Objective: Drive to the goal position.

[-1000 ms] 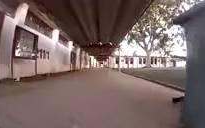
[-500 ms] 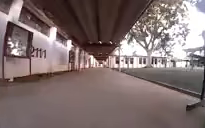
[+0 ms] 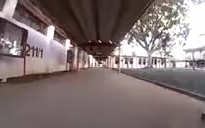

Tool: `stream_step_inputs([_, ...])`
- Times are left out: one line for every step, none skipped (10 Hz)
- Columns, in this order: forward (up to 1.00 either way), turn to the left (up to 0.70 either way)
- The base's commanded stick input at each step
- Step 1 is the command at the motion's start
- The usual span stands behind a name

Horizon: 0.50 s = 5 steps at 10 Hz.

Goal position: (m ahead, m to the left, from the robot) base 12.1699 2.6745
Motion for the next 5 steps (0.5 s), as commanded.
stream_step_inputs([0.70,0.00])
stream_step_inputs([0.70,0.00])
stream_step_inputs([0.70,0.00])
stream_step_inputs([0.70,0.00])
stream_step_inputs([0.70,0.00])
